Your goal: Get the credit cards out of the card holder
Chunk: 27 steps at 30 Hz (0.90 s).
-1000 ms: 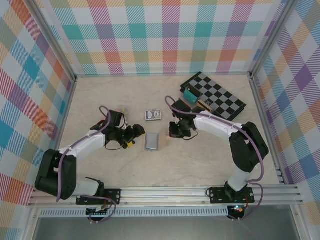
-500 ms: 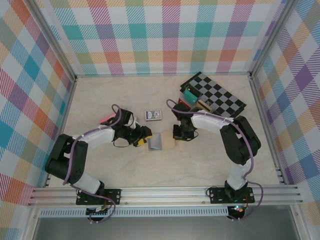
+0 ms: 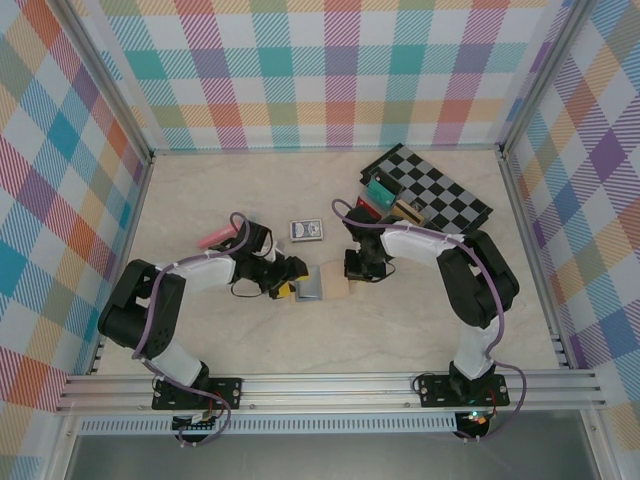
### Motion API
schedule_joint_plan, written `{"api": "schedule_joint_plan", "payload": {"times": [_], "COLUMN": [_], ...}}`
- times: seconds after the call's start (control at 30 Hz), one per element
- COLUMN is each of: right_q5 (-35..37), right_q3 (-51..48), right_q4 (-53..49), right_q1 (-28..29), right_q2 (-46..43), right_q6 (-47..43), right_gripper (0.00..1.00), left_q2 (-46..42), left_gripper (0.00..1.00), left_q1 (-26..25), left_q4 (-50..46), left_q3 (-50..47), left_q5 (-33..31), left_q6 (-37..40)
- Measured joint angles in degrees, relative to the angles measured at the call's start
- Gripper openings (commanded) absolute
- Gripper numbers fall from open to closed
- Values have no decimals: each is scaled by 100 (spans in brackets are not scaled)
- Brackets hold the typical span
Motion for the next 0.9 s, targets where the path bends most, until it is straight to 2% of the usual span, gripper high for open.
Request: {"api": "schedule_joint_plan", "payload": {"times": [0.17,0.53,0.9], "right_q5": [-63,-400,-487], "right_q3": [-7,-164,-363], "right_q4": [24,278,562], "right_q1": [0,0,-15], "right_q2": [0,0,-44], "right_q6": [2,22,175], "right_gripper": [6,6,22], "left_q2": [4,92,721], "left_gripper": [51,48,52], "left_q1": [-63,-422,-752], "left_q4": [7,485,1272], "left_q3": [11,284,474], "left_q5": [24,267,118], "left_q6": [9,-20,-350]}}
